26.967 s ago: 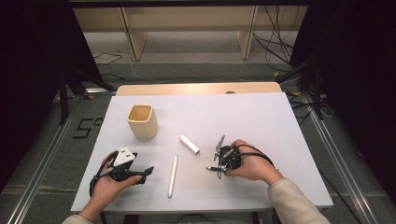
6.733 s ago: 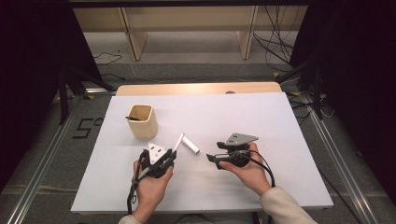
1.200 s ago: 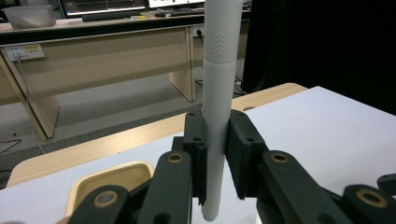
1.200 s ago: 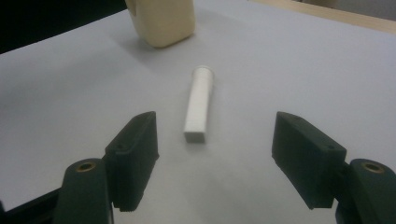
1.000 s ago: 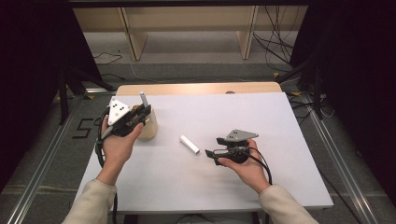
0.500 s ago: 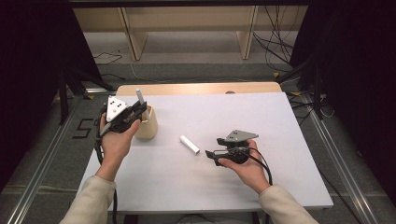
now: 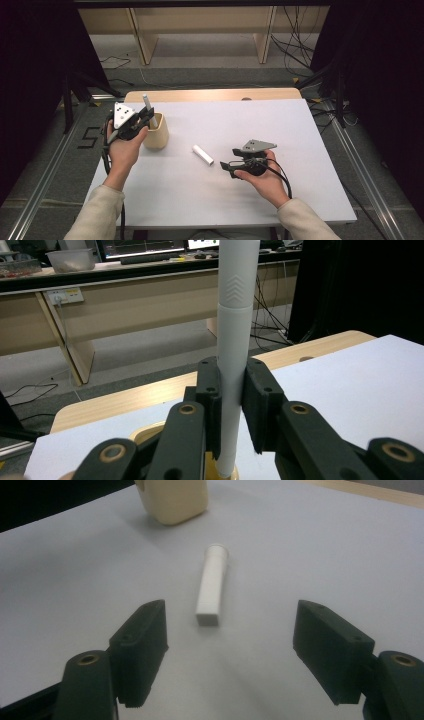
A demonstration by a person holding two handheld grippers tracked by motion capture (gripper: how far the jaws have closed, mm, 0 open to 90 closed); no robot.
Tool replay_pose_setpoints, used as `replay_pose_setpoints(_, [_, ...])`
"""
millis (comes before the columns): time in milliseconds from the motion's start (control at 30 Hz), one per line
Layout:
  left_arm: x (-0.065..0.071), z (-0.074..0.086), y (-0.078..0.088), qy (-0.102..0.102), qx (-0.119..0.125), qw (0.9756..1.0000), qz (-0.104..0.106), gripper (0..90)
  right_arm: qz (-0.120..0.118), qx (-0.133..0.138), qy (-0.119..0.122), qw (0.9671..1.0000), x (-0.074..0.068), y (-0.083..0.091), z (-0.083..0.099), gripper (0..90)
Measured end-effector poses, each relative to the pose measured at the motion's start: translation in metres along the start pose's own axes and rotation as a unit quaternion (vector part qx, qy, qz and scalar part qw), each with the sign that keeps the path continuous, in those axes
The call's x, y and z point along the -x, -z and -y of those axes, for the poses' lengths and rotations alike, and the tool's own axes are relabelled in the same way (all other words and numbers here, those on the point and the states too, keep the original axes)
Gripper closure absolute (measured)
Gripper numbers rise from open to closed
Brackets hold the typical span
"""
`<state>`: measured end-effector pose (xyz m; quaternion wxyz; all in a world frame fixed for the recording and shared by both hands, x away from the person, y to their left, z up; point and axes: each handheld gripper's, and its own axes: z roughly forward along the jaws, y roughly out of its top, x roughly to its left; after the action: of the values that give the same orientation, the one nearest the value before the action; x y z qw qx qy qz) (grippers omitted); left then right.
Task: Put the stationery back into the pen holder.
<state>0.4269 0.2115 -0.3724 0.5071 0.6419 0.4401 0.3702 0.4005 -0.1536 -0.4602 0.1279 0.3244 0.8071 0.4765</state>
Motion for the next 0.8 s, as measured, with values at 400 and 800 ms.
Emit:
replay_pose_setpoints(400, [-0.004,0.011,-0.006,0.005,-0.009,0.9999,-0.005,78.3,-0.001,-0.003,0.001,1.0000,0.000,0.000,0.001,30.5])
replay_pose_setpoints(800, [-0.004,0.018,-0.010,0.008,-0.020,0.9998,-0.005,78.3,-0.002,-0.006,0.000,1.0000,0.000,-0.002,0.001,30.3])
